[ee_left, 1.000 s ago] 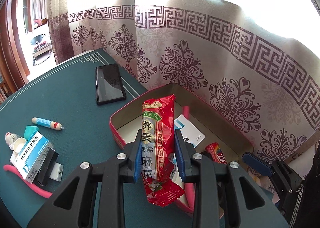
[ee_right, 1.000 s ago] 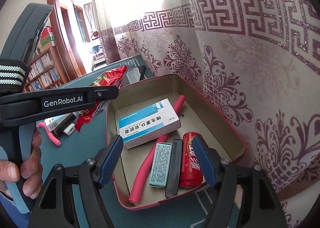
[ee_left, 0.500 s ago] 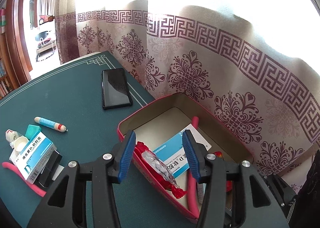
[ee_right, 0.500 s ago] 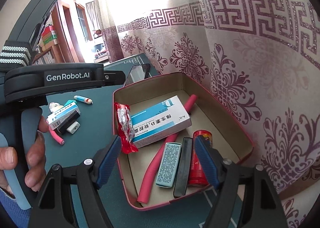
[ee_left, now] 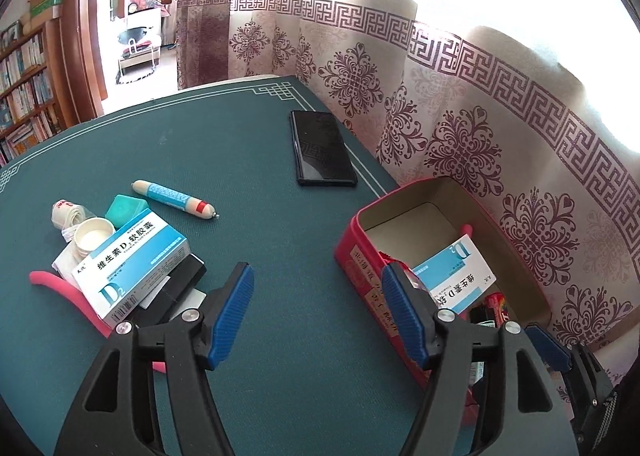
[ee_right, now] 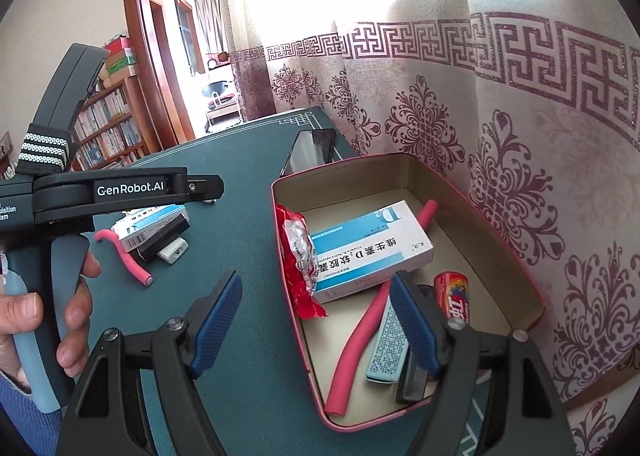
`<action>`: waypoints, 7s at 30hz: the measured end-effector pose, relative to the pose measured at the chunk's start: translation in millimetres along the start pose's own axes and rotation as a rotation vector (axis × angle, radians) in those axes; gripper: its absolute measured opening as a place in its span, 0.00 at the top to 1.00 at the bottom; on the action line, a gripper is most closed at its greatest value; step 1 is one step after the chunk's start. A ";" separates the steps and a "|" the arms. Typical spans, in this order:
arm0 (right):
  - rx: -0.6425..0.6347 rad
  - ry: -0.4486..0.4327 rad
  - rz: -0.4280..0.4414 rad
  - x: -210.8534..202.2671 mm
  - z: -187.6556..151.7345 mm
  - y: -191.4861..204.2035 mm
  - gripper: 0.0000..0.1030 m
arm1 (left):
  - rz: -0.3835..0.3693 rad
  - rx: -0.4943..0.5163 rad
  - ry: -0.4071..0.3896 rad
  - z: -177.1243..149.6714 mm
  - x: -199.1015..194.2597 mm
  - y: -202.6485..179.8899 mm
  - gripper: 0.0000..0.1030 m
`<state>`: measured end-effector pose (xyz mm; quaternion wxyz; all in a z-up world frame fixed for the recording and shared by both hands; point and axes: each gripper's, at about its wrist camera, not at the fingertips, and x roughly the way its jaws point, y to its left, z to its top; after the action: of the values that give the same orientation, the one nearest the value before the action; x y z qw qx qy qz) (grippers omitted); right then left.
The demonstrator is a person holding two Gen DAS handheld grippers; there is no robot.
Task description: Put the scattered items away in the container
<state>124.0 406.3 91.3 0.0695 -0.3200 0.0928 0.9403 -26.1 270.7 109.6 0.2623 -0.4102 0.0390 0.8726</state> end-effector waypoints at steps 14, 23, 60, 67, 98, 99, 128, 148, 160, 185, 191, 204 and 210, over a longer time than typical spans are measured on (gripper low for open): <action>-0.081 0.039 0.073 15.2 -6.9 52.1 0.23 | 0.208 -0.093 0.024 -3.3 -5.8 119.3 0.32; -0.123 0.064 0.116 24.3 -11.7 81.6 0.22 | 0.235 -0.113 0.051 -6.2 7.1 160.9 0.32; -0.090 0.107 0.166 41.6 -14.9 74.6 0.22 | 0.254 0.362 0.147 -17.2 67.8 66.5 0.28; -0.096 0.126 0.179 45.2 -18.3 79.3 0.22 | 0.262 0.353 0.127 -16.5 70.8 66.3 0.27; -0.035 0.279 0.205 79.4 -36.1 81.4 0.22 | 0.270 0.299 0.141 -1.4 82.7 83.1 0.19; -0.035 0.280 0.205 79.9 -36.0 81.7 0.22 | 0.272 0.316 0.145 -1.3 84.2 81.7 0.19; -0.023 0.296 0.206 90.4 -33.1 82.1 0.23 | 0.125 0.437 0.206 8.3 98.5 82.3 0.18; -0.033 0.326 0.122 119.8 -18.3 96.0 0.23 | 0.060 0.086 0.013 -8.8 15.7 109.4 0.35; -0.209 0.285 0.057 107.8 -31.1 105.8 0.68 | 0.034 0.029 -0.064 -15.7 -22.6 115.0 0.35; -0.036 0.026 0.081 11.6 13.2 43.4 0.79 | -0.017 0.108 -0.108 -15.4 -43.3 65.3 0.35; 0.034 -0.008 -0.001 -3.5 14.8 0.2 0.79 | -0.069 0.170 -0.112 -10.6 -42.6 26.8 0.35; 0.073 0.018 -0.112 -2.7 1.3 -49.2 0.79 | -0.162 0.266 -0.097 8.6 -18.4 -52.9 0.35; 0.078 0.015 -0.115 -2.8 0.8 -56.8 0.79 | -0.187 0.284 -0.083 16.3 -3.5 -80.2 0.35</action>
<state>136.5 461.5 86.3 0.1349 -0.3291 0.1113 0.9280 3.6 342.7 134.7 0.3990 -0.3344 0.1130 0.8463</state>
